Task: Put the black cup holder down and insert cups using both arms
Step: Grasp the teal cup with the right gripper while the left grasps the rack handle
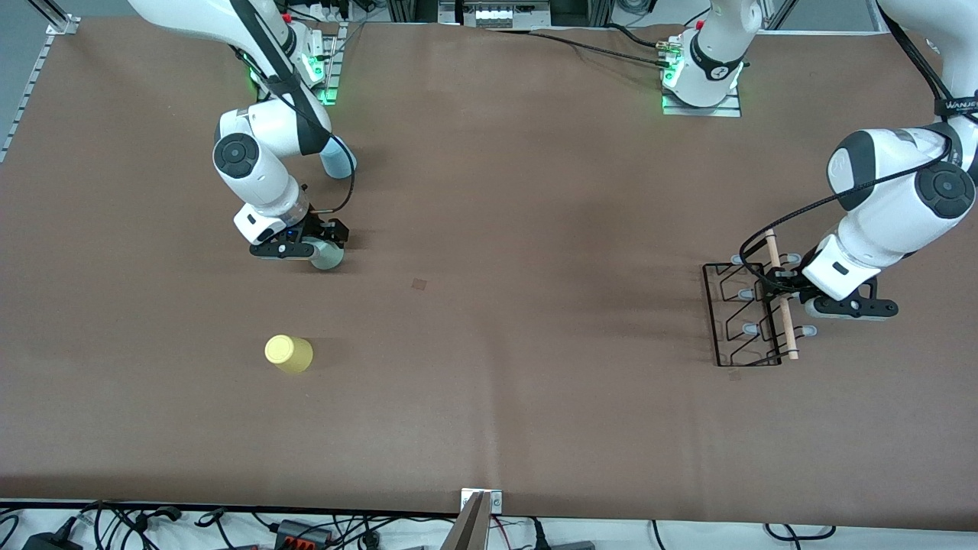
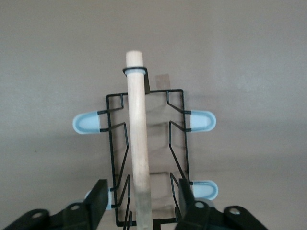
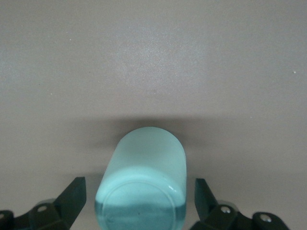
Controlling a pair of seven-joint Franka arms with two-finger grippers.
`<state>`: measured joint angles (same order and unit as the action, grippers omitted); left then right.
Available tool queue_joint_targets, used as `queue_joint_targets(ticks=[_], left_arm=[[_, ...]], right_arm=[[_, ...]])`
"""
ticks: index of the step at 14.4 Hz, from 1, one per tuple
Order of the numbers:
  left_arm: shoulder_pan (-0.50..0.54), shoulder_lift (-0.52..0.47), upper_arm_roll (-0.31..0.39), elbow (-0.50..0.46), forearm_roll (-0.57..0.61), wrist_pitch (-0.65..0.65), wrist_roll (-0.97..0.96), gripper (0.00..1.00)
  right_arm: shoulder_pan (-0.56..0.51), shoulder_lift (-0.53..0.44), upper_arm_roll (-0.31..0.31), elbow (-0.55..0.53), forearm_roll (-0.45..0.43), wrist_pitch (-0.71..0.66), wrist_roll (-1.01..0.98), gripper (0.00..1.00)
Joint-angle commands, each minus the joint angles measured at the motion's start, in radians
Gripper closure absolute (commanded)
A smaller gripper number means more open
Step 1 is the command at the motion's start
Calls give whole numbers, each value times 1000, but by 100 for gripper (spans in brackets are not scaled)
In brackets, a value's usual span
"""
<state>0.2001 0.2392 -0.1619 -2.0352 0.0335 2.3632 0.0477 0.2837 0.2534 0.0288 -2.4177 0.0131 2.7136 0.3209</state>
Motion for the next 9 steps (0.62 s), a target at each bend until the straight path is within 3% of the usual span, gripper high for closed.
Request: queue_joint_targets(ticks=[1, 2, 4, 5, 7, 9], left_arm=[[15, -35, -14, -49, 14, 13, 15, 39], [16, -35, -14, -50, 14, 13, 15, 42], [16, -35, -14, -48, 13, 13, 15, 55], [16, -35, -14, -50, 13, 13, 17, 62], [28, -37, -14, -48, 13, 8, 21, 75], [30, -38, -14, -45, 13, -18, 23, 88]], right_arm=[[9, -2, -6, -12, 8, 23, 10, 0], [11, -2, -6, -12, 8, 22, 10, 11], [12, -5, -6, -9, 8, 18, 6, 59], [14, -9, -7, -9, 8, 15, 4, 73], [12, -20, -9, -6, 8, -15, 3, 82], [12, -42, -13, 0, 8, -58, 0, 82]])
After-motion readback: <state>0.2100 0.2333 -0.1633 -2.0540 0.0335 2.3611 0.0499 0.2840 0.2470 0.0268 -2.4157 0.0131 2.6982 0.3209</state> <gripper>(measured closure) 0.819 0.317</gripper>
